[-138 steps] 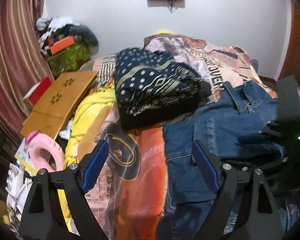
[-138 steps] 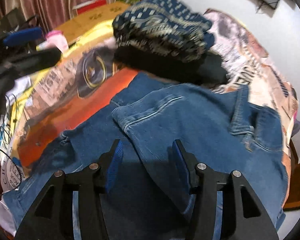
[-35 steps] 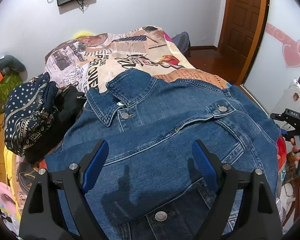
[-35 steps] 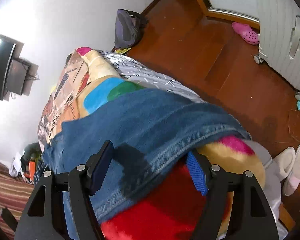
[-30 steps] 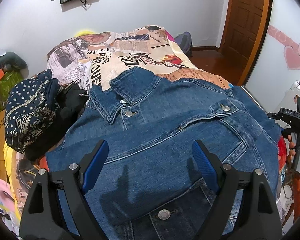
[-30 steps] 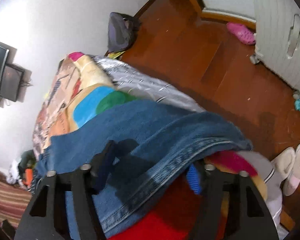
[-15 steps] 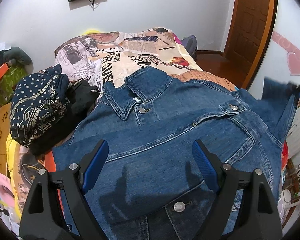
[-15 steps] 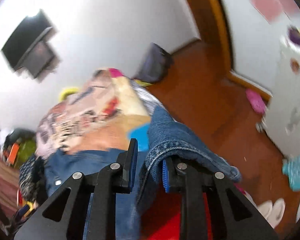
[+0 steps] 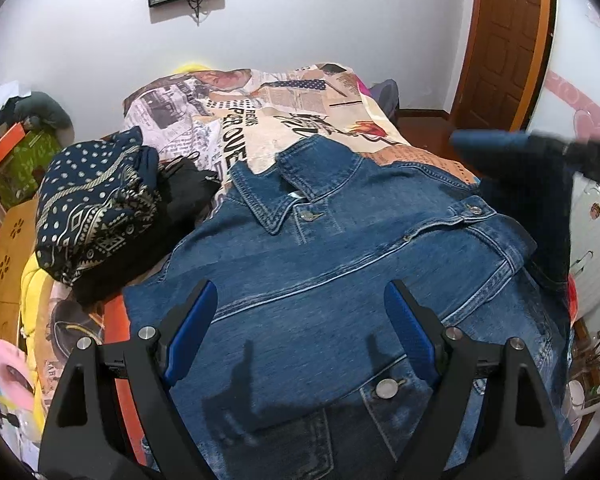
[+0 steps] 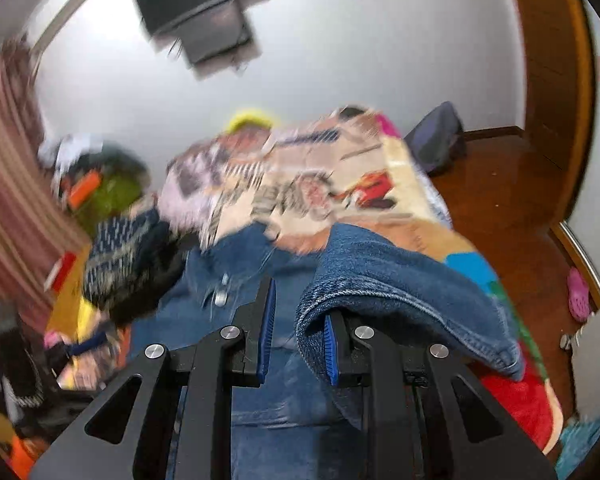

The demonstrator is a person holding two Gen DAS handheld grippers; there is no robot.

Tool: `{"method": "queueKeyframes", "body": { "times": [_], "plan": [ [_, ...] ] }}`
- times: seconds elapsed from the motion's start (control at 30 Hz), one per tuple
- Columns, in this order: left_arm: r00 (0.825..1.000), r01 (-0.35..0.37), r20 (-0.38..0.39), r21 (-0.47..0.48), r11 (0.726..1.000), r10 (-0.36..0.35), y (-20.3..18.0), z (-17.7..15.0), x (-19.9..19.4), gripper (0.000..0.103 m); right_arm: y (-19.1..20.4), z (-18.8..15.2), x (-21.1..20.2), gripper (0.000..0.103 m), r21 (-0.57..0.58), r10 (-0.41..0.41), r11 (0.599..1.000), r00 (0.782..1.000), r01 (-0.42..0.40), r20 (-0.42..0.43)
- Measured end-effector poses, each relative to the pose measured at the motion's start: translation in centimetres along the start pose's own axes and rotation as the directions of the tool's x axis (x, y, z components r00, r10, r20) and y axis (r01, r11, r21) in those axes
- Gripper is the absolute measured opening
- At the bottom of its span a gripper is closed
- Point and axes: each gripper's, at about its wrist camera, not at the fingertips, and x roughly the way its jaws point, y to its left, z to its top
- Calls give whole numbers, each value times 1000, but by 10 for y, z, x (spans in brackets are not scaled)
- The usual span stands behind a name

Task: Fold large clothes
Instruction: 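Fold the held sleeve across the jacket front with the right tool, release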

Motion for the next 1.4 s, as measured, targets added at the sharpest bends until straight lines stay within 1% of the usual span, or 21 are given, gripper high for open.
{"method": "queueKeyframes", "body": {
  "times": [0.07,0.13,0.2,0.3,0.33,0.4,0.47,0.57,0.6,0.67,0.7,0.77,0.87,0.93,1.03,1.1,1.17,1.23,1.3,1.4],
  "plan": [
    [1000,-1,-5,-16,1000,1,5,-3,1,85,9,-6,15,19,-29,13,999,999,-14,-46],
    [1000,1,-13,-29,1000,-1,9,-5,1,85,16,-18,30,20,-41,33,998,993,-38,-110],
    [1000,1,-18,-37,999,-2,11,-6,2,85,22,-27,40,20,-52,33,998,986,-42,-164],
    [1000,1,-20,-37,999,-1,11,-8,1,85,28,-37,41,20,-78,12,997,980,-28,-197],
    [1000,1,-21,-37,999,-2,11,-8,1,85,28,-39,41,21,-85,9,996,978,-27,-210],
    [1000,5,-23,-37,999,-5,9,-8,2,85,25,-41,36,28,-84,18,996,972,-39,-233],
    [1000,9,-26,-36,999,-10,7,-8,4,85,25,-42,29,34,-76,28,996,971,-48,-236],
    [999,17,-27,-29,999,-17,3,-7,5,85,22,-43,14,46,-62,31,997,974,-46,-222],
    [999,19,-28,-26,999,-20,1,-7,6,85,21,-43,8,49,-59,24,998,978,-37,-209],
    [999,23,-28,-18,1000,-23,-2,-5,7,85,19,-43,0,49,-53,-7,999,986,-2,-169],
    [999,23,-28,-13,1000,-23,-5,-5,7,85,14,-42,-10,50,-43,-37,999,991,32,-132],
    [999,22,-29,-1,1000,-22,-9,-3,8,85,4,-39,-22,50,-16,-70,998,994,69,-87],
    [999,22,-31,6,1000,-22,-13,-1,10,85,-19,-33,-39,51,66,-100,993,995,102,-23],
    [999,23,-33,6,1000,-23,-15,0,12,85,-35,-29,-48,51,130,-110,986,994,108,9],
    [999,25,-39,3,1000,-25,-18,1,15,85,-68,-26,-55,51,266,-123,958,991,107,44],
    [999,20,-42,2,1000,-20,-20,2,17,85,-90,-29,-53,51,365,-122,926,991,98,45],
    [999,15,-44,2,1000,-15,-21,3,19,85,-104,-33,-47,51,435,-109,896,993,84,34],
    [999,12,-50,-1,1000,-12,-21,4,21,85,-118,-40,-35,51,508,-78,859,997,60,15],
    [998,10,-55,-5,1000,-11,-22,5,24,85,-128,-49,-20,51,577,-27,816,1000,29,-11],
    [998,5,-62,-11,1000,-6,-21,6,26,85,-133,-59,1,51,631,36,776,998,4,-50]
  ]
}}
